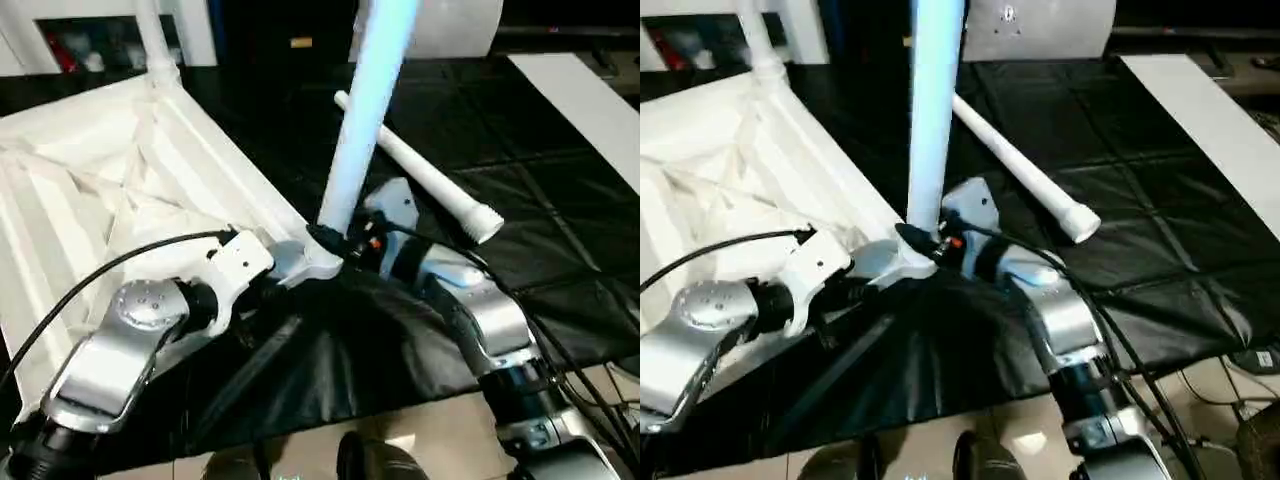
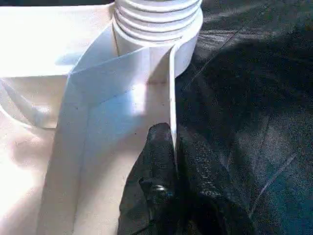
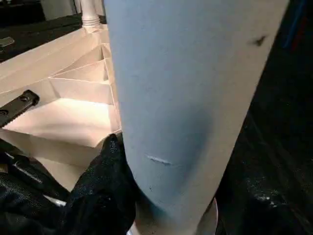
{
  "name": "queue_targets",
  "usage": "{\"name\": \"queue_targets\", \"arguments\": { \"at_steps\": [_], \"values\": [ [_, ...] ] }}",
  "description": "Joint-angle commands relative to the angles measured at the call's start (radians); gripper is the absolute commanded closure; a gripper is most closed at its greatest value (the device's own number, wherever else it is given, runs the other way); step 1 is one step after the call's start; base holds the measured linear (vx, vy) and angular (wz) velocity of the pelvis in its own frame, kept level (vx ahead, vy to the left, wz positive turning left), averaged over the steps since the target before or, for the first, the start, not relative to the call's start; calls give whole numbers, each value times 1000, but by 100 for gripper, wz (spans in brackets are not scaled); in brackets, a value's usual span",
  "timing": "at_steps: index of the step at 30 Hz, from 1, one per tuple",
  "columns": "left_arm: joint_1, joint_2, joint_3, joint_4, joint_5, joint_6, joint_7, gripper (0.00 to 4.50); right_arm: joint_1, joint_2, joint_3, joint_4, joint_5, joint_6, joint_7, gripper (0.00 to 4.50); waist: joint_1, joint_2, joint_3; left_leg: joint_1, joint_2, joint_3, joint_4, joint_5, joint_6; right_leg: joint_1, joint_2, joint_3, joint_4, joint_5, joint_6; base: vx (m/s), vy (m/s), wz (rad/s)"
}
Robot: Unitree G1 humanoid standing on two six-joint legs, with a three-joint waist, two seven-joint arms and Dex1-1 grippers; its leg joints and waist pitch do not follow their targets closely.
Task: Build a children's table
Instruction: Insert table leg to table base
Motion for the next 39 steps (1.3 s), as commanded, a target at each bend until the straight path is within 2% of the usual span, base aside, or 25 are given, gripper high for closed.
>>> {"name": "queue_targets", "arguments": {
  "at_steps": [1,2,3,4,6,8,9,10,11,13,14,15,16,17,18,19,20,21,23,26,28,31,33,36,39],
  "values": [
    [-26,19,8,6,11,-25,-5,450,95,-62,32,143,-54,94,17,259,3,31,-47,22,114,-63,-82,-291,-14,19,-121,87,-78,-294,-187,0,0,0],
    [-28,22,6,9,11,-29,-6,450,98,-68,33,139,-52,97,27,259,6,27,-49,26,113,-59,-78,-276,-5,20,-122,88,-79,-286,-191,0,0,0],
    [-29,24,4,14,9,-34,-7,450,100,-74,35,136,-50,100,36,259,7,26,-48,24,113,-59,-78,-270,-2,22,-122,88,-79,-283,-192,0,0,0],
    [-30,32,-3,19,8,-44,-17,450,100,-85,43,137,-54,94,51,259,9,30,-49,24,113,-60,-78,-273,1,24,-122,86,-80,-294,-194,0,0,0],
    [-25,59,-31,24,11,-85,-55,450,94,-112,73,143,-67,75,97,259,12,27,-50,26,111,-61,-77,-282,8,27,-123,86,-82,-335,-184,0,0,0],
    [-20,77,-50,24,9,-117,-86,450,91,-129,94,140,-68,65,141,259,16,25,-55,28,111,-59,-74,-257,18,28,-121,86,-81,-324,-181,0,0,0],
    [-20,78,-51,24,9,-119,-87,450,91,-130,95,139,-68,64,144,259,18,27,-59,28,112,-57,-74,-231,23,29,-120,85,-77,-287,-188,0,0,0],
    [-22,88,-61,32,10,-142,-106,450,88,-141,107,136,-67,65,172,259,15,21,-62,28,112,-55,-72,-213,27,31,-118,84,-74,-260,-193,0,0,0],
    [-30,101,-75,50,12,-192,-135,450,85,-155,120,136,-69,63,206,259,19,23,-64,27,111,-55,-70,-180,39,33,-117,83,-68,-215,-202,0,0,0],
    [-55,112,-91,98,13,-243,-169,450,80,-177,140,137,-69,61,262,259,15,10,-66,23,107,-53,-66,-143,64,37,-113,81,-62,-167,-208,0,0,0],
    [-56,113,-91,100,14,-246,-170,450,80,-178,141,137,-69,60,264,259,18,16,-71,27,108,-52,-62,-116,74,36,-113,80,-55,-126,-220,0,0,0],
    [-99,121,-113,177,28,-321,-200,450,72,-203,164,144,-73,56,318,259,18,8,-67,24,106,-52,-62,-112,84,36,-110,80,-58,-123,-219,0,0,0],
    [-99,121,-113,177,28,-321,-200,450,72,-203,164,144,-73,56,318,259,22,11,-69,29,105,-50,-60,-113,87,34,-110,80,-57,-126,-218,0,0,0],
    [-124,123,-119,217,33,-347,-211,450,68,-214,176,149,-75,53,345,259,23,12,-70,26,108,-51,-61,-113,85,37,-113,80,-53,-119,-227,0,0,0],
    [-158,120,-123,267,31,-378,-230,450,62,-230,191,156,-78,52,383,259,27,12,-71,29,109,-52,-61,-123,81,37,-114,79,-54,-132,-228,0,0,0],
    [-164,119,-123,274,29,-382,-234,450,61,-232,194,157,-78,52,390,259,27,10,-68,29,107,-51,-62,-132,80,35,-112,79,-57,-149,-227,0,0,0],
    [-182,115,-122,298,24,-397,-249,450,56,-243,206,165,-86,46,415,259,30,11,-69,30,111,-52,-62,-149,67,36,-117,80,-57,-178,-226,0,0,0],
    [-204,114,-126,323,18,-419,-275,450,48,-253,218,176,-94,42,439,259,32,16,-65,30,111,-53,-64,-165,57,34,-117,80,-61,-200,-221,0,0,0],
    [-235,118,-137,363,11,-458,-323,450,33,-261,231,196,-100,43,474,259,34,21,-65,34,112,-55,-66,-181,43,32,-116,80,-61,-206,-223,0,0,0],
    [-267,122,-152,408,6,-504,-372,450,4,-256,241,235,-114,31,491,259,34,16,-68,31,114,-55,-65,-180,34,38,-122,81,-57,-183,-233,0,0,0],
    [-273,124,-155,415,3,-511,-384,450,-3,-254,241,245,-115,30,493,259,32,16,-70,30,114,-54,-63,-154,39,40,-120,81,-51,-134,-247,0,0,0],
    [-294,125,-162,452,8,-538,-400,450,-23,-242,237,274,-116,27,495,259,33,14,-67,30,114,-53,-63,-149,46,39,-120,80,-51,-125,-254,0,0,0],
    [-303,128,-163,478,22,-550,-394,450,-24,-233,231,278,-114,28,488,259,34,14,-60,29,115,-54,-66,-189,38,36,-122,82,-60,-195,-247,0,0,0],
    [-303,131,-152,504,23,-562,-396,450,-15,-215,222,278,-110,26,466,259,34,14,-59,32,118,-59,-71,-230,17,36,-126,83,-66,-281,-226,0,0,0],
    [-301,134,-148,511,22,-570,-402,450,-12,-205,217,284,-112,22,454,259,30,14,-57,30,118,-60,-74,-237,11,34,-126,85,-66,-283,-220,0,0,0]
  ]
}}
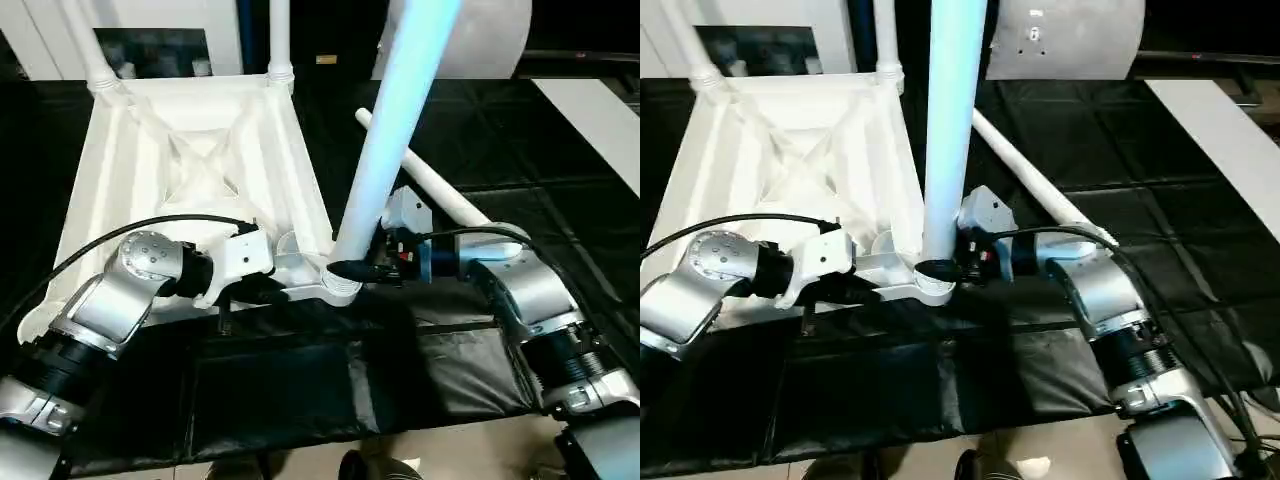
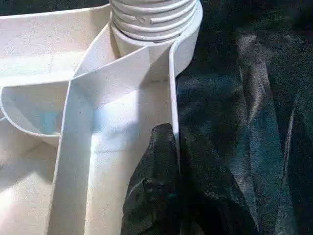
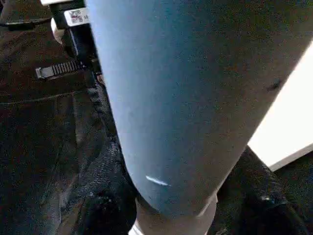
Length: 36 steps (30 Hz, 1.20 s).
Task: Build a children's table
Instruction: Insert table leg to table base
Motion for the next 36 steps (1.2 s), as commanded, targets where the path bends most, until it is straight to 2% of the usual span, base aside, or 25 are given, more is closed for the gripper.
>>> {"name": "queue_targets", "arguments": {
  "at_steps": [1,4,7,9,11,14,15,16,17,18,19,20,21,22,23,24,25,26,28,29,30,31,32,35,36],
  "values": [
    [-28,11,11,-8,19,-26,-10,450,113,-2,136,159,-108,71,13,259,-10,20,-30,14,117,-59,-75,-226,16,19,-125,84,-77,-273,-224,0,0,0],
    [-24,16,13,-2,13,-31,-21,450,117,10,132,166,-109,69,3,259,-15,21,-29,13,118,-59,-76,-230,15,18,-126,85,-77,-267,-229,0,0,0],
    [-25,17,14,5,11,-36,-25,450,117,16,130,170,-108,70,-3,259,-17,22,-25,13,118,-60,-77,-253,12,17,-129,87,-83,-320,-221,0,0,0],
    [-24,18,19,6,5,-31,-29,450,119,27,119,168,-102,79,-24,259,-17,26,-23,14,120,-61,-80,-269,5,14,-129,88,-85,-338,-217,0,0,0],
    [2,17,51,-33,-21,24,-1,450,127,48,99,164,-102,94,-83,259,-18,29,-21,14,121,-63,-83,-290,-7,12,-131,89,-86,-354,-217,0,0,0],
    [42,20,86,-91,-36,84,46,450,137,68,80,159,-109,107,-149,259,-21,29,-15,13,124,-70,-87,-338,-25,10,-136,90,-89,-428,-203,0,0,0],
    [49,21,92,-102,-37,94,53,450,139,71,77,158,-109,109,-160,259,-25,29,-9,12,120,-73,-89,-368,-24,5,-134,90,-96,-481,-191,0,0,0],
    [106,25,126,-186,-45,165,101,450,154,91,58,145,-114,125,-227,259,-24,30,-5,15,120,-74,-89,-385,-27,1,-136,91,-100,-512,-181,0,0,0],
    [139,26,144,-236,-50,206,128,450,163,101,47,137,-116,133,-264,259,-32,28,-4,6,123,-81,-94,-396,-36,4,-138,91,-97,-529,-176,0,0,0],
    [158,26,155,-264,-53,229,142,450,168,107,42,132,-118,137,-283,259,-38,29,-3,3,123,-85,-97,-414,-40,3,-137,89,-98,-558,-163,0,0,0],
    [210,23,171,-339,-47,283,176,450,181,125,28,120,-119,140,-330,259,-44,25,-2,1,122,-89,-97,-428,-41,2,-140,90,-98,-593,-149,0,0,0],
    [250,17,180,-399,-42,326,201,450,190,143,14,112,-119,146,-370,259,-48,25,-2,-4,123,-92,-99,-423,-42,4,-142,90,-98,-592,-148,0,0,0],
    [289,7,185,-461,-33,373,227,450,197,162,1,107,-120,152,-412,259,-54,24,5,-8,119,-95,-101,-446,-35,0,-136,86,-106,-644,-124,0,0,0],
    [337,-22,179,-553,-7,445,271,450,202,199,-21,109,-124,150,-484,259,-56,24,1,-3,120,-96,-101,-449,-40,-2,-137,88,-105,-641,-123,0,0,0],
    [342,-26,178,-563,-3,454,276,450,203,204,-24,109,-124,149,-493,259,-68,24,4,-6,123,-97,-103,-449,-43,-3,-139,91,-105,-623,-130,0,0,0],
    [356,-80,154,-627,17,526,327,450,191,248,-52,133,-123,145,-574,259,-69,19,5,-2,118,-96,-102,-461,-37,-8,-134,88,-113,-654,-114,0,0,0],
    [357,-91,149,-637,21,538,337,450,189,255,-57,138,-122,144,-587,259,-71,25,4,7,119,-93,-96,-447,-42,-16,-136,94,-115,-632,-121,0,0,0],
    [354,-120,136,-657,26,570,363,450,179,275,-68,155,-121,137,-622,259,-72,25,3,11,119,-89,-96,-435,-42,-17,-133,96,-116,-613,-124,0,0,0],
    [322,-173,102,-681,35,620,416,450,151,319,-88,194,-113,132,-690,259,-67,24,4,12,116,-84,-95,-427,-38,-19,-128,93,-116,-576,-130,0,0,0],
    [322,-173,102,-681,35,620,416,450,151,319,-88,194,-113,132,-690,259,-60,23,7,15,116,-81,-95,-422,-37,-23,-125,94,-114,-557,-133,0,0,0],
    [308,-191,95,-684,32,633,444,450,143,334,-83,200,-112,131,-703,259,-55,16,4,23,114,-70,-93,-415,-36,-28,-121,95,-117,-529,-124,0,0,0],
    [304,-195,95,-684,31,637,453,450,143,338,-78,198,-113,131,-704,259,-50,21,8,15,114,-72,-95,-400,-36,-23,-123,94,-112,-507,-127,0,0,0],
    [297,-194,96,-671,35,631,459,450,143,342,-71,192,-114,130,-701,259,-48,21,8,10,115,-74,-97,-396,-36,-17,-125,93,-111,-499,-126,0,0,0],
    [290,-186,100,-657,55,632,474,450,148,346,-61,175,-113,130,-696,259,-45,18,7,8,116,-76,-100,-394,-45,-13,-124,92,-106,-463,-123,0,0,0],
    [286,-183,104,-654,72,642,481,450,152,350,-62,166,-110,128,-697,259,-45,18,8,12,115,-73,-99,-396,-44,-16,-124,94,-108,-462,-123,0,0,0]
  ]
}}
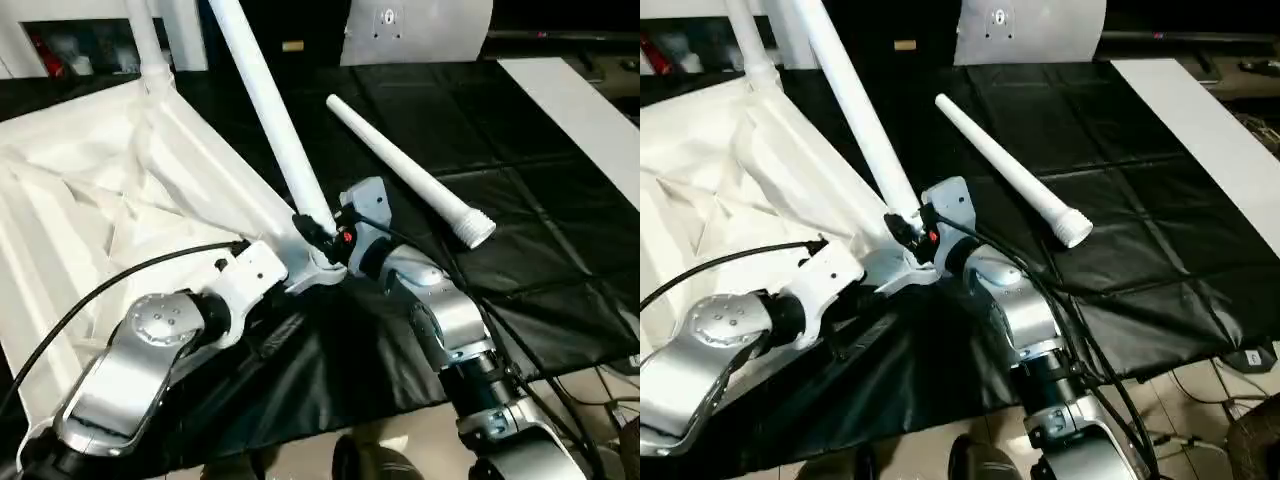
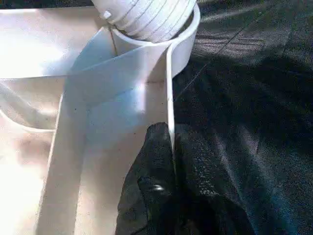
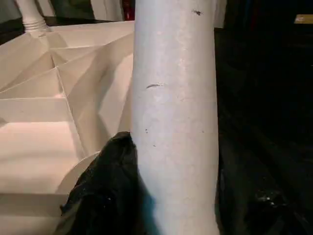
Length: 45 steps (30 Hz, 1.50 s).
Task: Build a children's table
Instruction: Insert table leg to table base
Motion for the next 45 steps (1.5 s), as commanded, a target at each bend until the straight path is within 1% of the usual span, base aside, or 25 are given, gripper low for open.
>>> {"name": "queue_targets", "arguments": {
  "at_steps": [1,5,6,9,10,12,15,17,18,20,21,23,26,27,29,31,34,36,37,40,41,42,43,44,45],
  "values": [
    [-23,1,-5,-25,23,4,16,450,83,-12,25,135,-54,93,-35,259,-2,21,-23,18,116,-69,-92,-393,-38,3,-127,92,-91,-467,-131,0,0,0],
    [-8,86,-9,5,28,-108,-23,450,100,-10,-31,59,8,14,-2,259,2,19,-29,10,116,-71,-92,-352,-25,10,-129,92,-89,-438,-125,0,0,0],
    [-6,97,-8,19,29,-148,-32,450,102,-9,-50,43,25,-6,3,259,2,20,-39,11,117,-65,-88,-291,-14,13,-124,92,-80,-342,-140,0,0,0],
    [-8,125,-8,62,32,-269,-60,450,101,-9,-104,-10,96,-22,37,259,5,24,-49,17,118,-51,-78,-192,6,14,-114,88,-61,-146,-190,0,0,0],
    [-9,130,-8,70,32,-280,-65,450,100,-10,-115,-19,108,-24,43,259,4,23,-49,13,115,-50,-77,-178,13,16,-111,86,-58,-123,-198,0,0,0],
    [-21,169,-7,142,44,-380,-92,450,96,-17,-188,-99,206,-21,80,259,4,23,-63,7,110,-46,-63,-75,52,30,-112,83,-39,13,-233,0,0,0],
    [-35,184,9,198,16,-452,-131,450,98,-30,-230,-175,275,1,106,259,5,26,-76,6,107,-41,-49,55,107,33,-106,78,-14,192,-267,0,0,0],
    [-43,201,44,250,-17,-506,-152,450,113,-57,-252,-294,338,52,118,259,7,31,-82,5,104,-42,-45,61,119,39,-104,75,-11,198,-273,0,0,0],
    [-40,201,55,255,-26,-514,-156,450,119,-63,-254,-319,344,61,114,259,5,25,-85,0,104,-43,-42,65,120,43,-105,75,-7,208,-273,0,0,0],
    [-27,187,95,246,-74,-500,-172,450,128,-73,-256,-363,348,79,100,259,-3,30,-91,-6,103,-44,-39,64,119,45,-107,73,-3,202,-287,0,0,0],
    [-23,183,103,244,-84,-498,-174,406,130,-76,-257,-370,348,82,96,259,-6,26,-90,-10,102,-44,-38,42,117,45,-110,74,-6,178,-294,0,0,0],
    [-7,157,146,224,-136,-493,-174,395,139,-81,-258,-399,336,68,84,259,-14,26,-88,-14,101,-42,-35,-29,98,48,-116,78,-18,74,-304,0,0,0],
    [10,130,198,191,-207,-471,-174,374,157,-83,-262,-435,341,82,68,259,-12,30,-90,-10,104,-41,-34,-53,81,45,-111,77,-19,28,-310,0,0,0],
    [23,95,253,157,-283,-448,-154,374,191,-104,-248,-487,328,157,31,259,-9,28,-92,-8,107,-41,-34,-47,71,46,-106,76,-16,28,-310,0,0,0],
    [28,87,267,149,-307,-446,-147,352,204,-115,-240,-507,323,187,21,259,-4,28,-92,-5,105,-41,-33,-62,68,43,-102,74,-16,4,-304,0,0,0],
    [54,38,314,102,-352,-394,-92,346,276,-107,-230,-575,338,242,-21,259,3,26,-96,-6,106,-40,-29,-67,59,44,-106,77,-17,-19,-288,0,0,0],
    [77,-19,342,75,-344,-356,-9,316,326,-106,-208,-611,325,256,-39,259,8,26,-98,-7,106,-42,-27,-82,52,42,-105,75,-19,-43,-275,0,0,0],
    [92,-85,359,56,-314,-341,102,291,354,-104,-203,-638,315,297,-81,259,11,39,-101,-8,108,-46,-25,-98,37,44,-104,74,-20,-60,-269,0,0,0],
    [103,-140,371,33,-309,-334,185,291,365,-105,-200,-658,320,324,-97,259,11,39,-101,-9,111,-47,-26,-113,26,45,-104,74,-23,-73,-265,0,0,0],
    [129,-198,348,-22,-276,-350,274,291,378,-124,-180,-701,313,336,-92,259,15,34,-100,-10,109,-50,-25,-159,20,46,-106,74,-34,-140,-241,-21,2,3],
    [131,-211,329,-32,-237,-351,308,291,377,-124,-176,-708,305,327,-92,259,10,42,-97,-37,103,-94,-41,-190,79,60,-109,28,-27,-198,-224,-50,-4,8],
    [131,-217,320,-38,-219,-347,328,291,378,-123,-174,-713,302,324,-94,259,6,48,-96,-25,111,-104,-38,-220,75,53,-102,20,-34,-211,-216,-50,-23,26],
    [124,-240,311,-39,-197,-340,367,291,372,-127,-167,-712,282,307,-97,259,2,42,-88,-54,101,-133,-45,-246,89,67,-104,0,-21,-207,-217,-16,-13,18],
    [122,-247,309,-39,-191,-338,378,291,371,-128,-164,-711,275,302,-97,259,-2,57,-93,-53,111,-151,-55,-295,84,70,-91,-14,-13,-223,-209,-13,-42,45],
    [97,-321,331,-24,-206,-274,458,291,358,-134,-152,-702,255,284,-93,259,-20,69,-89,-41,157,-237,-94,-464,85,61,-64,-21,40,-212,-196,-15,-79,53]
  ]
}}
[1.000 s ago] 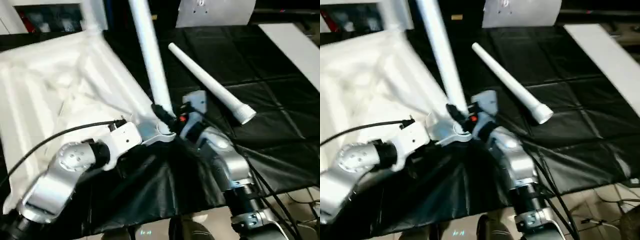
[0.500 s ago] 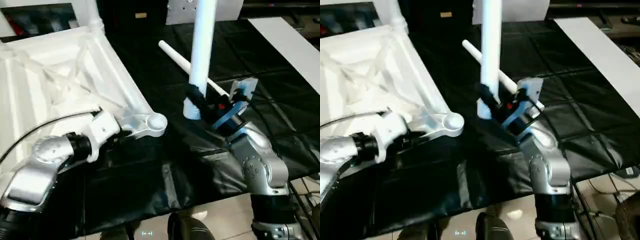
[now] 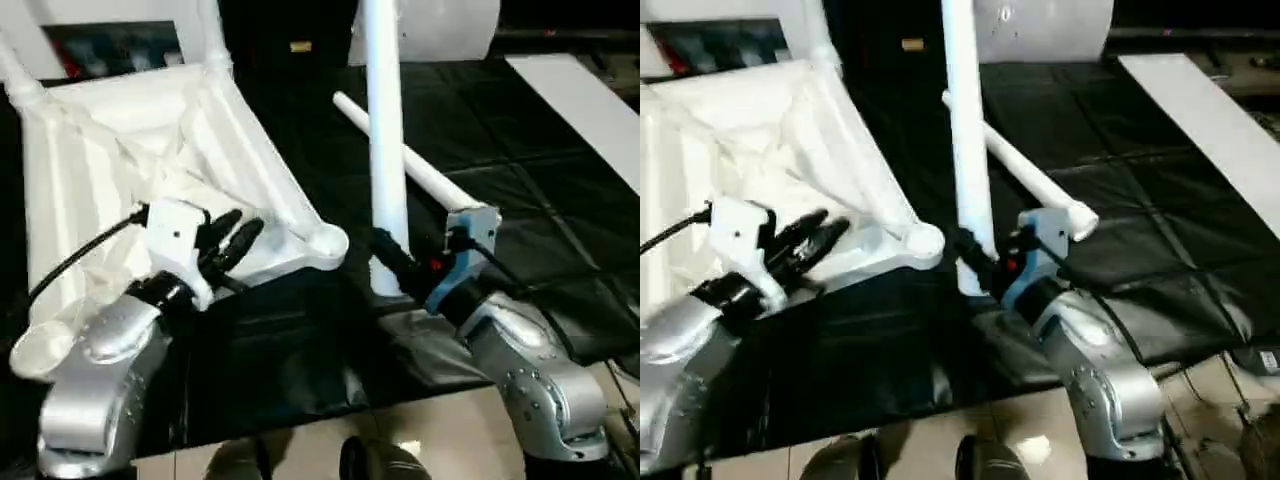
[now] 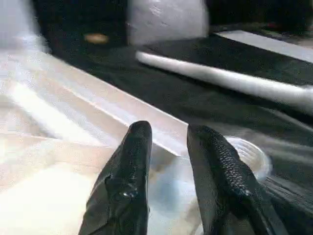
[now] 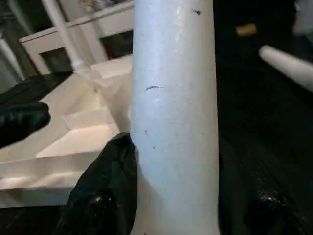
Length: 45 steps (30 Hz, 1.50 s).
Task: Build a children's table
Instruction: Insert table leg to table base
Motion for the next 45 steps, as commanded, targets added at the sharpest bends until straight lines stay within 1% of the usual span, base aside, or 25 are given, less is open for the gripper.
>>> {"name": "queue_targets", "arguments": {
  "at_steps": [1,2,3,4,5,6,7,8,9,10,11,13,14,16,18,20,23,24,29,31,34,38,40,42,45],
  "values": [
    [-5,-28,2,0,7,45,58,291,-13,-8,12,-15,-15,-18,3,259,-13,36,-71,11,148,-159,-165,-526,76,46,-62,54,16,-239,-169,-28,-145,89],
    [-28,-62,3,7,11,76,102,291,-21,-15,17,-7,-8,4,6,259,-6,25,-70,5,109,-151,-154,-577,45,39,-77,77,2,-254,-183,-31,-115,61],
    [-35,-59,-11,8,26,75,114,291,-23,-16,16,-4,0,13,7,259,14,-13,-75,-14,16,-89,-66,-425,21,45,-167,105,-99,-452,-163,-43,-138,67],
    [-44,-54,-24,10,40,67,120,291,-27,-15,12,4,15,27,11,259,25,-31,-76,9,-1,-49,29,-258,35,35,-222,107,-164,-617,-113,-31,-73,31],
    [-51,-53,-28,11,44,70,127,291,-32,-6,-1,16,40,52,7,259,45,-30,-80,-28,2,-36,76,-76,56,76,-228,197,-158,-704,-28,-45,-119,31],
    [-59,-45,-37,11,57,64,132,291,-40,-3,-12,29,58,66,11,259,67,-33,-77,-53,8,-48,92,-55,45,91,-244,201,-145,-685,41,-23,-61,0],
    [-60,-44,-38,11,58,65,132,291,-40,-4,-12,30,57,65,12,259,81,-28,-79,-52,18,-53,85,-58,44,90,-245,204,-136,-632,27,0,0,0],
    [-65,-42,-38,8,60,76,130,291,-43,-8,-11,37,49,53,23,259,86,-27,-84,-49,35,-55,66,-52,54,96,-233,193,-119,-470,-75,0,0,0],
    [-70,-42,-32,5,60,78,132,291,-46,-9,-13,42,46,51,25,259,84,-4,-92,-16,58,-46,-1,4,60,84,-166,134,-100,-304,-187,-16,58,3],
    [-74,-44,-27,2,55,80,131,291,-48,-9,-16,46,44,50,22,259,73,6,-96,-3,68,-39,-30,47,71,76,-120,101,-85,-226,-202,-5,89,4],
    [-86,-41,-19,-8,34,89,113,291,-53,-3,-28,59,61,43,29,259,30,32,-113,52,145,-82,-59,76,121,28,-49,67,-15,-62,-167,-5,89,4],
    [-92,-37,-19,-14,20,96,102,284,-56,1,-33,64,76,39,36,259,25,36,-113,50,152,-83,-64,-34,109,29,-64,73,-13,-44,-155,-36,84,-1],
    [-125,-32,-12,-19,-26,129,73,281,-70,8,-57,83,111,26,58,259,22,24,-103,40,131,-68,-70,-169,73,35,-84,83,-31,-68,-173,-49,77,-2],
    [-137,-31,-9,-18,-39,140,67,281,-77,9,-63,89,118,25,64,259,28,14,-95,37,96,-39,-66,-332,-11,41,-115,96,-68,-247,-175,-58,32,1],
    [-198,-27,6,11,-83,180,44,281,-111,25,-109,108,190,37,90,259,21,2,-85,35,81,-27,-64,-385,-55,36,-123,95,-100,-498,-97,-61,15,-2],
    [-250,-19,13,49,-87,206,36,281,-131,25,-121,117,218,34,119,259,14,1,-86,41,77,-26,-62,-381,-56,29,-121,88,-117,-580,-31,-60,4,-3],
    [-321,-12,8,133,-61,253,58,281,-144,6,-99,118,228,48,173,259,9,0,-92,40,77,-24,-67,-344,-45,36,-115,83,-120,-539,-14,-18,1,0],
    [-360,-1,-13,188,-39,240,50,281,-146,-11,-73,112,224,62,200,259,6,-6,-92,30,81,-22,-75,-291,-26,40,-115,84,-119,-488,-20,0,0,0],
    [-521,-26,-99,331,-45,210,-16,281,-163,-57,28,155,107,31,221,259,7,-6,-98,38,81,-15,-73,-303,-31,31,-118,88,-121,-487,-40,0,0,0],
    [-563,-38,-128,336,-61,195,-54,281,-171,-64,43,173,79,-5,232,259,15,8,-103,32,96,-18,-76,-273,-28,36,-120,91,-106,-370,-92,0,0,0],
    [-576,-42,-155,280,-103,202,-112,281,-178,-73,49,194,48,-28,221,259,13,3,-109,31,97,-9,-78,-263,-25,37,-119,95,-90,-278,-132,17,2,0],
    [-576,-47,-191,183,-159,242,-160,281,-182,-84,54,214,19,-38,202,259,18,1,-122,24,96,4,-64,-94,24,43,-119,100,-67,-89,-200,40,-5,0],
    [-575,-51,-208,167,-169,256,-167,281,-185,-87,58,224,2,-41,192,259,26,-4,-130,13,90,11,-55,26,77,47,-112,99,-49,46,-228,0,0,0],
    [-564,-44,-241,155,-155,256,-178,281,-186,-86,63,226,-6,-49,196,259,28,-9,-127,10,88,15,-53,29,106,45,-112,100,-49,45,-231,0,0,0],
    [-550,-35,-274,147,-134,242,-190,281,-187,-82,66,230,-11,-53,197,259,29,-9,-116,14,91,20,-59,-68,85,41,-109,99,-70,-133,-196,0,0,0]
  ]
}}
